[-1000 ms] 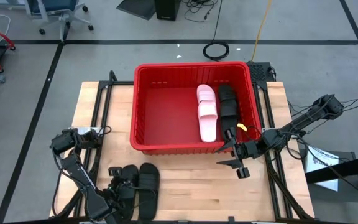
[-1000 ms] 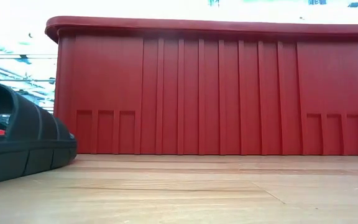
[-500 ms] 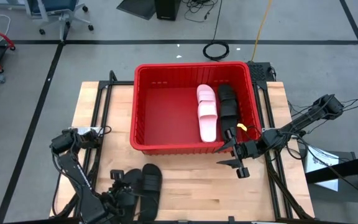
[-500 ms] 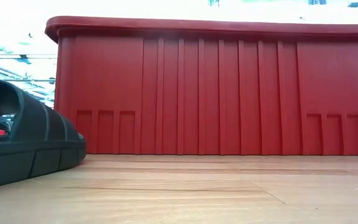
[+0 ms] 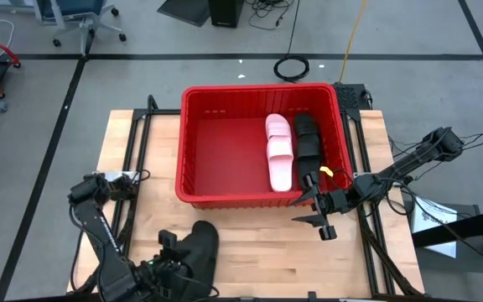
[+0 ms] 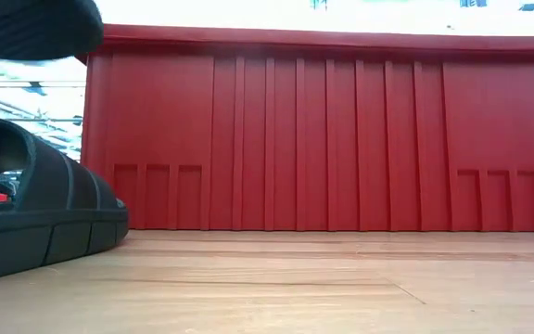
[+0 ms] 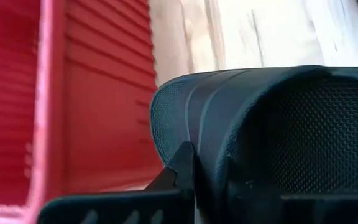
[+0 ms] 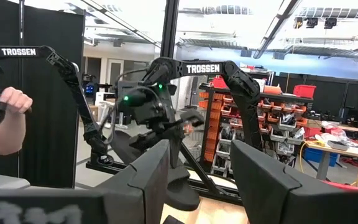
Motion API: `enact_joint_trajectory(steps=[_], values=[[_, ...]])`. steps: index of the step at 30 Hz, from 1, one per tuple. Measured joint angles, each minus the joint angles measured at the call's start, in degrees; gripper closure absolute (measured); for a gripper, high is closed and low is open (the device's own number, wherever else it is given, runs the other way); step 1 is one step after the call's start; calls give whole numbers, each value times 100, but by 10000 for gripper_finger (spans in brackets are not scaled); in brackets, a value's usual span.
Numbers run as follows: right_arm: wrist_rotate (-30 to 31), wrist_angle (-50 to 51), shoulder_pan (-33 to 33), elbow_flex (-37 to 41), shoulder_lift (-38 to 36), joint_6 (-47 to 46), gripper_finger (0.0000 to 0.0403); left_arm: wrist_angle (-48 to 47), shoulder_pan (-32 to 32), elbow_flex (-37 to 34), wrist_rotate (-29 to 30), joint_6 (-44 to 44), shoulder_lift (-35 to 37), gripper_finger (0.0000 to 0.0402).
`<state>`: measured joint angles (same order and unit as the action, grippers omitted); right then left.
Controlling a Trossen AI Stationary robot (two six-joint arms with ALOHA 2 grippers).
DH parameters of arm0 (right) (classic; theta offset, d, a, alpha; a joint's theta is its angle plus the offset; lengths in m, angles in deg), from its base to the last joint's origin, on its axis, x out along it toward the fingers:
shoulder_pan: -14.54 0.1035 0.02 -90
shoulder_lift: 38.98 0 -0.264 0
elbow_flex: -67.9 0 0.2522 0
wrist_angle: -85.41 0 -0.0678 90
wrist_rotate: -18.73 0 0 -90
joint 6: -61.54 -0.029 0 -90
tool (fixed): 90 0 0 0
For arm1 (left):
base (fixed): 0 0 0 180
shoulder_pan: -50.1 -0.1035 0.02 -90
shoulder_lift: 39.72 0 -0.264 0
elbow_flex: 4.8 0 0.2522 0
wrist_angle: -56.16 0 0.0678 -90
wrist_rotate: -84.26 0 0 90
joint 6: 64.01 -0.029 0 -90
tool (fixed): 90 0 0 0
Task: Pick and place slides into bin
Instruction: Put the black slide into the red organizer bin
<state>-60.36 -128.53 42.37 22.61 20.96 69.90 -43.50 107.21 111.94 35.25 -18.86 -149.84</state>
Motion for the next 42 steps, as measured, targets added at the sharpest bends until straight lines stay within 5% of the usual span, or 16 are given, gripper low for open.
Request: enact_joint_trajectory(steps=[14, 24, 37, 42], values=[[-1, 0, 0, 0, 0, 0, 243, 0, -521, 1271, 920, -1949, 0, 371], [-1, 35, 0, 2, -2, 2, 243, -10, -1064, 1948, 1314, -3216, 0, 398], [101, 83, 2, 2, -2, 133, 243, 288, -2231, 2269, 1299, -4377, 625, 386], [430, 87, 0, 2, -4, 197, 243, 998, -2909, 2271, 537, -5287, 1022, 398]])
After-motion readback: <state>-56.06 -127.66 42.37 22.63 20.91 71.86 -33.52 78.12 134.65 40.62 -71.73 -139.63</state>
